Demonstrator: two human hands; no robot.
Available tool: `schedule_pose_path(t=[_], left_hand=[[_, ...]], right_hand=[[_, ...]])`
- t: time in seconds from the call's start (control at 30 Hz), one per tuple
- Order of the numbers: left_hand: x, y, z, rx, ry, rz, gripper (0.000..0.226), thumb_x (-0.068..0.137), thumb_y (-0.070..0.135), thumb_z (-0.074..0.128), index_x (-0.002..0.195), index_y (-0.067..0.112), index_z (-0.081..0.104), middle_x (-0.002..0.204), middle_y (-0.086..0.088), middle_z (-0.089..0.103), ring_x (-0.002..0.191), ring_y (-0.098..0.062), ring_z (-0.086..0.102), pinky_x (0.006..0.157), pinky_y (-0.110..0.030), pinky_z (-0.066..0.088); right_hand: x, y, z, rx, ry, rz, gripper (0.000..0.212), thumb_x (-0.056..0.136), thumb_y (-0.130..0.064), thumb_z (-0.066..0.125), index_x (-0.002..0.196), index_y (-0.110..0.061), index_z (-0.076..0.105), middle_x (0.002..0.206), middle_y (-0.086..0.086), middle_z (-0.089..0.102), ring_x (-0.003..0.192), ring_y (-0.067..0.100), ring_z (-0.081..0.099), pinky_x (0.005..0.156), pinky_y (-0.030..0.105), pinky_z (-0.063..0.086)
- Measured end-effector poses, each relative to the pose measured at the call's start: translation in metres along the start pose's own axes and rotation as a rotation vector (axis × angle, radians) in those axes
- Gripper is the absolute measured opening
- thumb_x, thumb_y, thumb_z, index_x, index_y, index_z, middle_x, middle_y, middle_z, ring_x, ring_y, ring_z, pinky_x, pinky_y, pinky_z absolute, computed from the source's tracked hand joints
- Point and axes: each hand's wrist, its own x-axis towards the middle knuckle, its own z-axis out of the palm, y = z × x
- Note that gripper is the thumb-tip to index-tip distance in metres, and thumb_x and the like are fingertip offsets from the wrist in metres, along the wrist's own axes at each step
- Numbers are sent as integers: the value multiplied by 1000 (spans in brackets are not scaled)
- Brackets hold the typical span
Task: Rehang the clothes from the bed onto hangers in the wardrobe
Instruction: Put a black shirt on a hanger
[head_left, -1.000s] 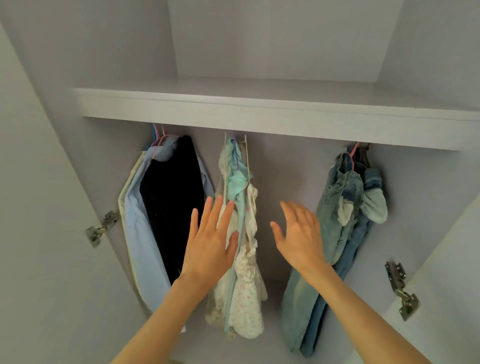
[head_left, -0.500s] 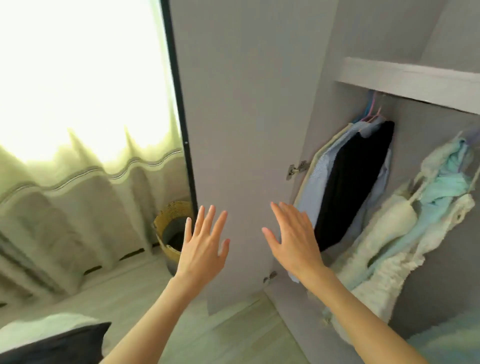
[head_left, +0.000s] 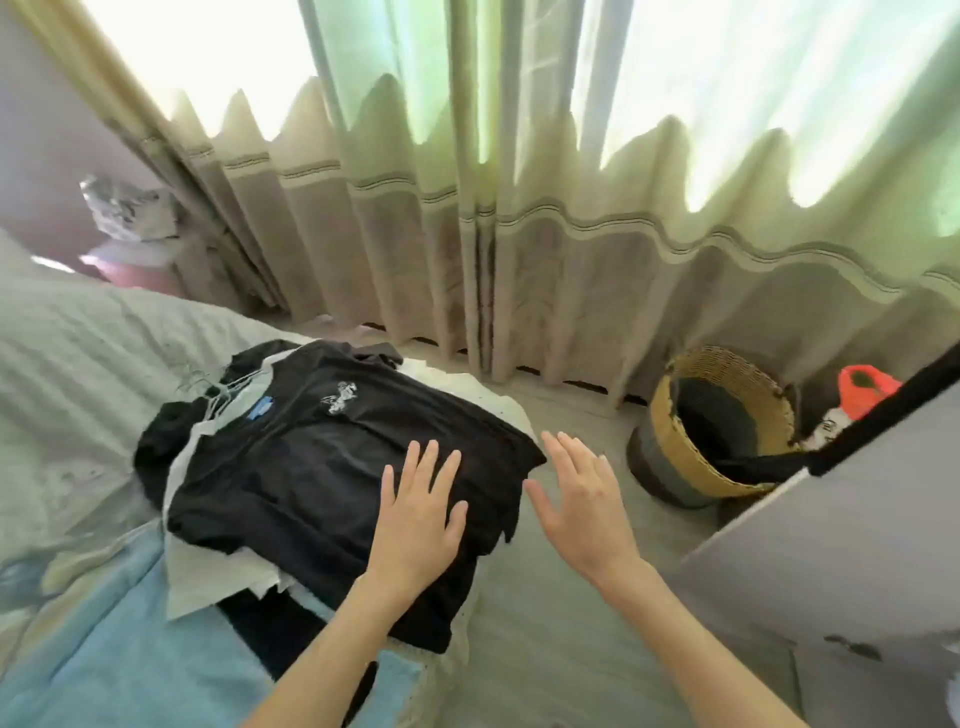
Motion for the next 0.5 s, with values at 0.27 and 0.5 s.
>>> schedule_pose_path(t=[0.27, 0.5], left_hand=[[-113, -108, 18, -137, -4, -629, 60, 90, 44, 24, 141, 15, 37, 149, -13, 32, 140, -33, 23, 108, -53, 24], [-178, -127, 42, -225, 95, -979, 76, 81, 56, -2, 149, 24, 5, 157, -2, -6, 142, -19, -17, 113, -38, -10]], right_hand=[[6, -99, 106, 39, -396, -382, 57, 96, -40, 43, 146, -19, 25, 151, 1, 29, 142, 15, 19, 116, 35, 9], [17, -122, 155, -50, -587, -565, 57, 97, -41, 40, 147, -21, 23, 151, -2, 28, 142, 13, 19, 116, 34, 10]])
